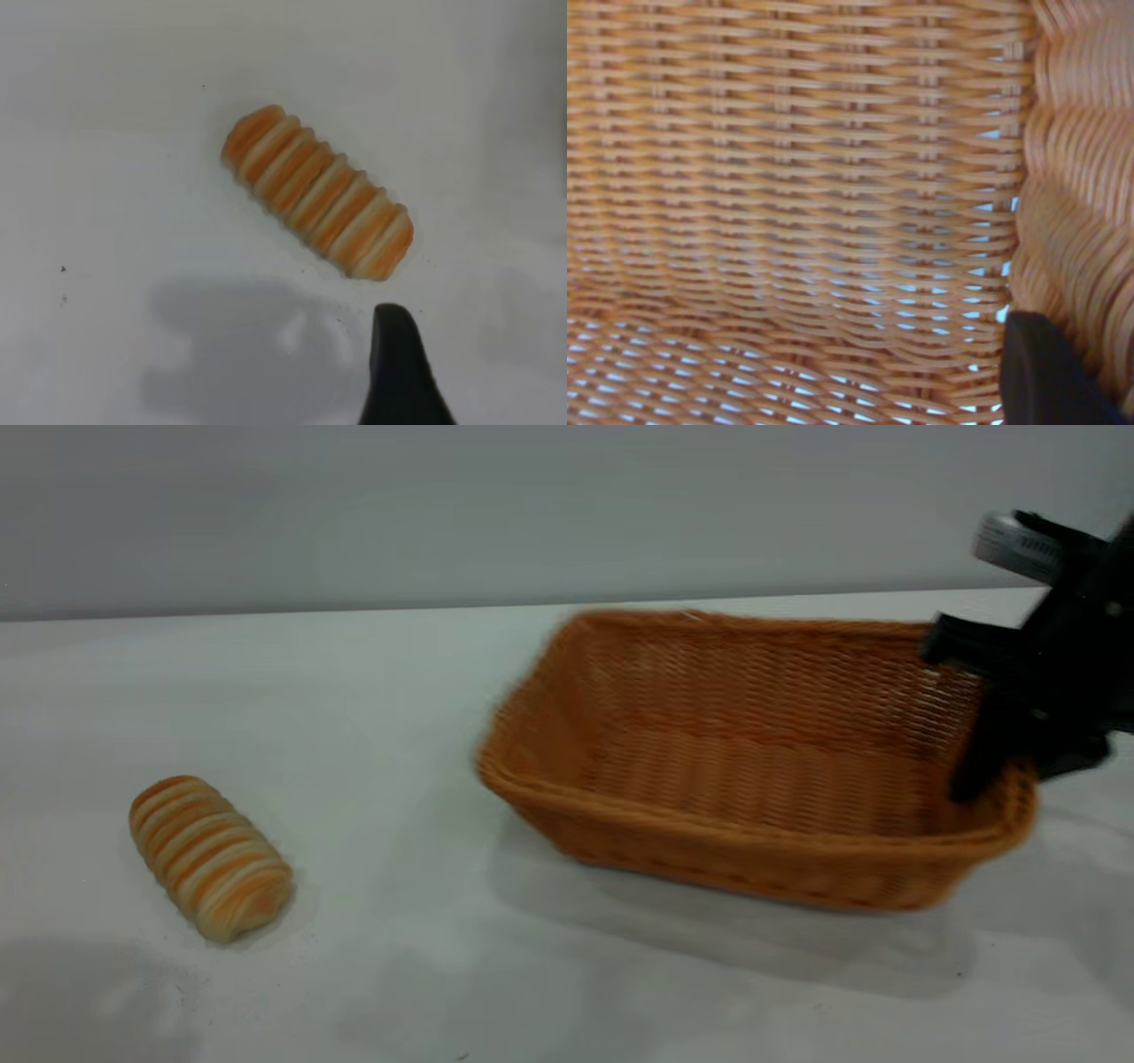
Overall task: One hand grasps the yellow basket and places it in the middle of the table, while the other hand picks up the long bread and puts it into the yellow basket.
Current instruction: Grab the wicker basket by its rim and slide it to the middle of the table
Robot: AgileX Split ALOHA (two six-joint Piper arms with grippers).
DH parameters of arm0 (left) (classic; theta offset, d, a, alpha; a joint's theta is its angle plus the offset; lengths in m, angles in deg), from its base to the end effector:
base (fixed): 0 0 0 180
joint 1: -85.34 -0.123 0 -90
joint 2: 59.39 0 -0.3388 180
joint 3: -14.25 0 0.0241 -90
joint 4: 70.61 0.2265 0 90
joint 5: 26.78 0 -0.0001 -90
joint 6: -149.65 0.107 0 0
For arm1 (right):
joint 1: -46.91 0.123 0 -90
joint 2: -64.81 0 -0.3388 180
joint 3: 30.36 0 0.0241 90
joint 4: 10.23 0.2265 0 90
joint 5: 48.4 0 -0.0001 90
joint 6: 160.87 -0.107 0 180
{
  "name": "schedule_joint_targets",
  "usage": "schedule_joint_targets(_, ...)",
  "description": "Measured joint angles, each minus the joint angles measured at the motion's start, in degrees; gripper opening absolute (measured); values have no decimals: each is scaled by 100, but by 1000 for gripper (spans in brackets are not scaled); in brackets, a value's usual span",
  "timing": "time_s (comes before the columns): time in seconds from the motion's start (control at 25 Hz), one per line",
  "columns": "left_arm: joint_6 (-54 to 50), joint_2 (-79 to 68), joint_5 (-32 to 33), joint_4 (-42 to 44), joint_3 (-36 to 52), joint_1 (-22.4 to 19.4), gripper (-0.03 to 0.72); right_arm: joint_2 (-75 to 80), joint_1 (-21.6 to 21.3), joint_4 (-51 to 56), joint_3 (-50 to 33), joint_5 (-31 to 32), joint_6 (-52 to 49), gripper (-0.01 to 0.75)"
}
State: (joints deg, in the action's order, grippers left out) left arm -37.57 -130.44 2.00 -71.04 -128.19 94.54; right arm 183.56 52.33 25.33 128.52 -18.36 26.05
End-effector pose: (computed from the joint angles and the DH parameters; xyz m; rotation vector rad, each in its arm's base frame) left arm 0.1823 -0.0299 0.3152 0.0353 2.4024 -0.1411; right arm 0.3491 0.0645 0.1635 0.4366 2.8907 0.5198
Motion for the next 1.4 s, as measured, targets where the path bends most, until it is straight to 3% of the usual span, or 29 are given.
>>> schedule_joint_targets(0.2,17,0,5,0,0,0,513,120,525,1185,1,5,1196,49)
schedule_joint_targets(0.44,17,0,17,0,0,0,513,389,958,1283,1,-125,1465,55)
schedule_joint_targets(0.6,17,0,17,0,0,0,513,529,1166,1536,1,-306,1723,98)
schedule_joint_targets(0.76,17,0,17,0,0,0,513,603,1373,1900,1,-340,2352,226)
schedule_joint_targets(0.96,17,0,-62,0,0,0,513,489,1408,1956,12,-494,2628,491)
schedule_joint_targets(1.12,17,-145,-344,0,0,0,513,87,1408,1437,12,-724,2652,642)
schedule_joint_targets(1.4,-44,-1260,-609,-30,-7,0,513,-980,1408,-399,12,-618,2327,659)
